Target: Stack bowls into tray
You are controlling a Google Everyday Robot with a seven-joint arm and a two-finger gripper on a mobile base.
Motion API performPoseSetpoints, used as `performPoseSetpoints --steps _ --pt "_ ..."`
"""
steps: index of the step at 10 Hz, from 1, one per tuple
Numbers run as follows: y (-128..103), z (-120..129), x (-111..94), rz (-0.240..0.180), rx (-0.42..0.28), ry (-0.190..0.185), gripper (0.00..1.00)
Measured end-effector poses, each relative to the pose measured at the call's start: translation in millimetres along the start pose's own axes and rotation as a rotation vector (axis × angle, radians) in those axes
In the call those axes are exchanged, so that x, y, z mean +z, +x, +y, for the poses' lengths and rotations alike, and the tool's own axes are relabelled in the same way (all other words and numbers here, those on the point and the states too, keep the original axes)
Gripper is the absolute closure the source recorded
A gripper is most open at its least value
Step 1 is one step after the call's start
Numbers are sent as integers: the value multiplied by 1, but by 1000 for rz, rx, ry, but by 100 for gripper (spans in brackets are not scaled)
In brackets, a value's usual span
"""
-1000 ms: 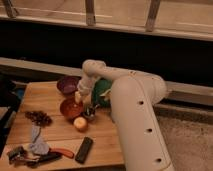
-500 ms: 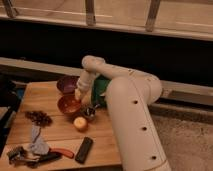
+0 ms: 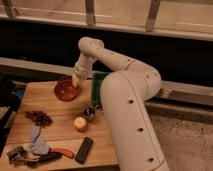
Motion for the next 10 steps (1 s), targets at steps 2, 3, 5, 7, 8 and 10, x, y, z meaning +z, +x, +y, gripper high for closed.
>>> performPoseSetpoints --steps 2,3,5,7,8,10 --pt "-15 -2 -13 -113 55 32 100" --pt "-22 -7 -15 -179 96 46 100" --pt "-49 -9 0 -265 158 58 100" --pt "-67 -6 8 -283 182 48 100" --pt "-66 -7 7 -284 185 49 100" --pt "-66 -7 7 -283 184 50 100"
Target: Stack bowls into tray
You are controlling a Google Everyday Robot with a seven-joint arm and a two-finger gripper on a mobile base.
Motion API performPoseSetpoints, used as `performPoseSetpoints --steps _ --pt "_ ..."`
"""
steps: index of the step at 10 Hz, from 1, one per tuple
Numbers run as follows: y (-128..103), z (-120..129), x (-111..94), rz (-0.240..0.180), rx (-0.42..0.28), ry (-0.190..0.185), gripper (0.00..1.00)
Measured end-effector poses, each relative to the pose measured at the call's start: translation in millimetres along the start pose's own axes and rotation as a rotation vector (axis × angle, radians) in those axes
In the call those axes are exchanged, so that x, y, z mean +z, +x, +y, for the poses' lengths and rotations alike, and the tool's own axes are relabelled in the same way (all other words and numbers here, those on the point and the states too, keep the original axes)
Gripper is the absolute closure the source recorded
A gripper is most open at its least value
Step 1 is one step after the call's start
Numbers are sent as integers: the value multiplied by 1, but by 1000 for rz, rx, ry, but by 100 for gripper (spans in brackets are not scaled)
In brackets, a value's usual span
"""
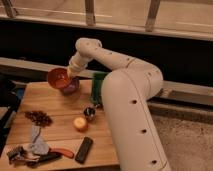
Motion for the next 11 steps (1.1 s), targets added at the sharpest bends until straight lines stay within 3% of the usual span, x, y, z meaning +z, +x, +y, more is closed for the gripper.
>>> performPoseSetpoints --steps 2,5,6,9,11 --pt "-1 -3 5 -22 11 -2 100" --pt "-8 -8 33 -45 36 0 100" --pt "-10 -11 42 -45 44 11 95" --pt "-22 -34 43 -64 65 86 69" --pt "-29 -54 32 -87 84 149 70"
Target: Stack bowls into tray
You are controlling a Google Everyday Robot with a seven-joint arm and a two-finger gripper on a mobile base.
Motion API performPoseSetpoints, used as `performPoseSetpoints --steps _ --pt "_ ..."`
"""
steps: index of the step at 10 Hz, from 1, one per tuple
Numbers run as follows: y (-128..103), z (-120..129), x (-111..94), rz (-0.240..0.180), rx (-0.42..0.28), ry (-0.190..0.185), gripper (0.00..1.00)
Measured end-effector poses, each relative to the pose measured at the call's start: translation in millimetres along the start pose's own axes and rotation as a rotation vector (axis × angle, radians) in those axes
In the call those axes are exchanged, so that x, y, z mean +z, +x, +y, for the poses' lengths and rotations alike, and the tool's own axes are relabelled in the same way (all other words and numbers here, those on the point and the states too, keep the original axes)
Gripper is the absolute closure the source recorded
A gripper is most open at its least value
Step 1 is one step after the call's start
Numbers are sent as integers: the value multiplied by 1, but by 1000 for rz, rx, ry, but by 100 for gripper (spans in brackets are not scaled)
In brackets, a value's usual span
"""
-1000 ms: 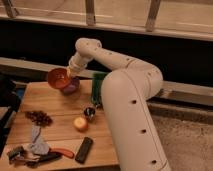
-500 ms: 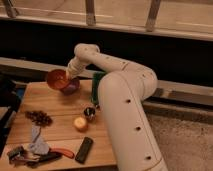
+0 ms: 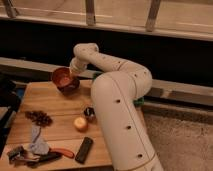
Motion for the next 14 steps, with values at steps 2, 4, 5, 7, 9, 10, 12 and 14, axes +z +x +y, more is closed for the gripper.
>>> performPoseSetpoints --steps 2,4,5,7,9,10,12,14 --pt "1 -20 -4 1 27 32 78" --pt "14 -23 7 38 43 27 63" --pt "23 -21 14 62 45 20 53" --pt "35 -16 25 101 42 13 36" --pt "39 -11 29 121 37 11 34" --pt "40 -11 29 126 35 11 34" --pt "42 -12 29 133 30 10 34" --pt "41 -4 29 133 14 5 34"
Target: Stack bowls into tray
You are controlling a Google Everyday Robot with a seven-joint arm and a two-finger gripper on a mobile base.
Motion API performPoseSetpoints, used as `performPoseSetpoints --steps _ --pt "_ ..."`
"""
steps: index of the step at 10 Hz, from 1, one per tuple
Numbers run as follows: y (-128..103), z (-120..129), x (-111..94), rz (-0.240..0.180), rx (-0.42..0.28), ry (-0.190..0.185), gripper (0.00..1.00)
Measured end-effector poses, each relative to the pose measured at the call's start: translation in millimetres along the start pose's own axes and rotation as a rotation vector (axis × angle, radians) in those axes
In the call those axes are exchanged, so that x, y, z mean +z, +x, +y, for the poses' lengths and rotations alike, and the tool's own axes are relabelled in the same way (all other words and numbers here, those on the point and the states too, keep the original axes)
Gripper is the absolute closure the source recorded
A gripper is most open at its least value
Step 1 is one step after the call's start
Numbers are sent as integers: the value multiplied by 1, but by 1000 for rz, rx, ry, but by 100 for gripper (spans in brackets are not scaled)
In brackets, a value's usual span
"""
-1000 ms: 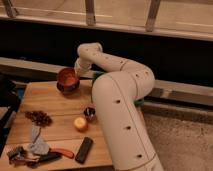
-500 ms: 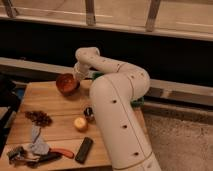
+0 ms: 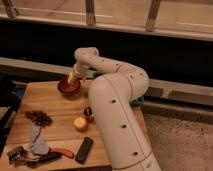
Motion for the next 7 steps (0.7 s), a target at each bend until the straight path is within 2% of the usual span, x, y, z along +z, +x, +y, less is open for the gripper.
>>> performPoseSetpoints --steps 3,7 --pt "-2 3 -5 -6 -16 5 34" --pt "8 -6 -3 17 5 20 34"
